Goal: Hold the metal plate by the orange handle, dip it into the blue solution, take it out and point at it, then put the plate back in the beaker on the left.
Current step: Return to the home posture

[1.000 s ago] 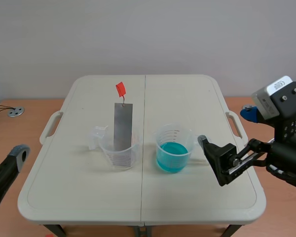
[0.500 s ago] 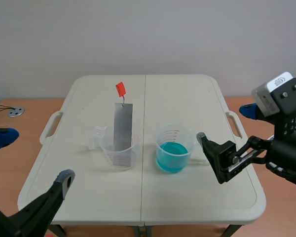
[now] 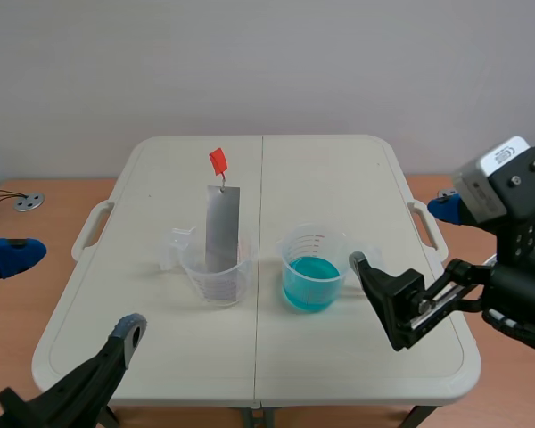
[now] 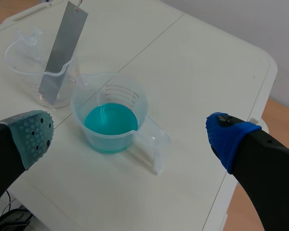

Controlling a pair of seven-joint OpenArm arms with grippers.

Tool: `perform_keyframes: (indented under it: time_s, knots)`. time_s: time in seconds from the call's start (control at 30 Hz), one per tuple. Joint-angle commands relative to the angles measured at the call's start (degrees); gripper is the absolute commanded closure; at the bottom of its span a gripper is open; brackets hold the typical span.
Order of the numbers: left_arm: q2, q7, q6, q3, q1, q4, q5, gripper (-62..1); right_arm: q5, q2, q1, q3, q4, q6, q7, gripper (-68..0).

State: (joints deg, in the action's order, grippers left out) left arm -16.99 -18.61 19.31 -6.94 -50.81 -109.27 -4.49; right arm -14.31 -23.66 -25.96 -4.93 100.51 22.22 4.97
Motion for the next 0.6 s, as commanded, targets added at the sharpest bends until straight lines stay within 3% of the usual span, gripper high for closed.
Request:
perform_keyframes:
  time_s: [0.0,0.2,0.57]
  knots:
    - [0.13,-0.79,-0.09,-0.2,-0.59,-0.28,-0.39,-62.3,-0.2,-0.63,-0.09,0.63,1.6,-0.22,1.22,-66.3]
    - [0.13,-0.09,-0.09,-0.2,-0.59,-0.28,-0.39,-62.3,-0.15,-0.63,-1.86,0.66,3.13,-0.42,1.79,-66.3]
    - [0.13,8.92,-0.09,-0.2,-0.59,-0.28,-0.39,-62.3,0.87,-0.61,-2.29,0.63,3.52,-0.46,1.79,-66.3]
